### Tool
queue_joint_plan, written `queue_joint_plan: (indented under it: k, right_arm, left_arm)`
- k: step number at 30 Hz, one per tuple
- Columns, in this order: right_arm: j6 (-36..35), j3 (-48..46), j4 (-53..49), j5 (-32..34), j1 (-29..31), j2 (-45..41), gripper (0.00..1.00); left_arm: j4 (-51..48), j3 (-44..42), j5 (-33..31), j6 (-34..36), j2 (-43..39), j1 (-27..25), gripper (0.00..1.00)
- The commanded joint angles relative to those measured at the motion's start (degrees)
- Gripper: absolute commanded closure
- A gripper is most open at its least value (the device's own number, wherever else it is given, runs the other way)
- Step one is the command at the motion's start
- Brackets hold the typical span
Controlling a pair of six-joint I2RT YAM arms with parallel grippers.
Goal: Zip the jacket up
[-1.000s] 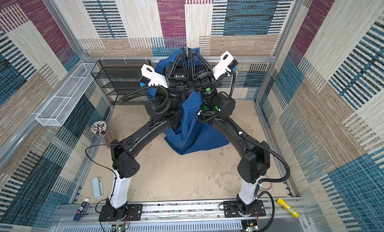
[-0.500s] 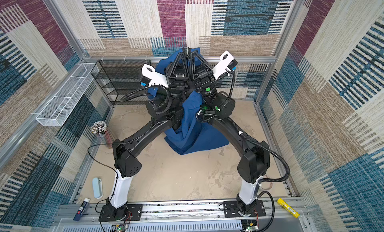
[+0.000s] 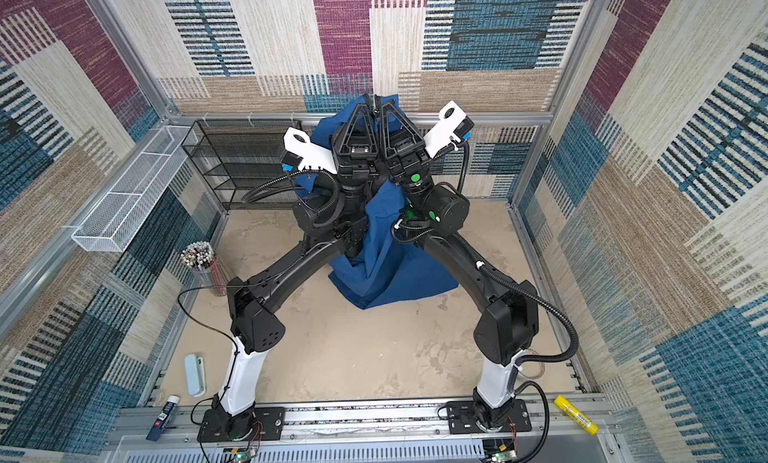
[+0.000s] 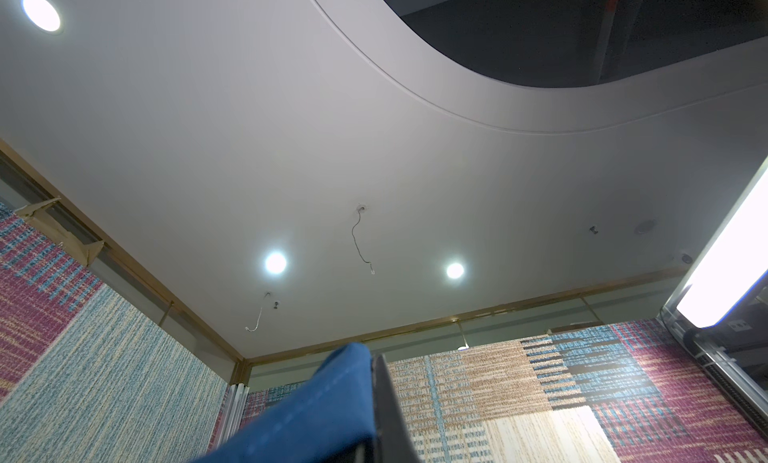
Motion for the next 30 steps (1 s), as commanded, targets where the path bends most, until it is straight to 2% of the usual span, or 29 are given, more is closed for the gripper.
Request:
queue_joint_plan:
  k: [1, 7, 30]
  right_arm:
    - [0.98, 1.07, 25.25, -1.44, 0.16, 0.14, 1.00]
    - [1.94, 3.57, 25.31, -1.65, 0.16, 1.55, 1.00]
    - [2.02, 1.63, 25.29, -1.91, 0.19, 0.57, 1.00]
  left_arm:
    - [1.44, 0.42, 1.40, -1.52, 0.03, -0.15, 1.00]
    - [1.44, -0.04, 1.52, -1.99, 0.03, -0.08, 1.00]
    - [1.45, 0.71, 0.61, -1.20, 0.11, 0.03, 1.00]
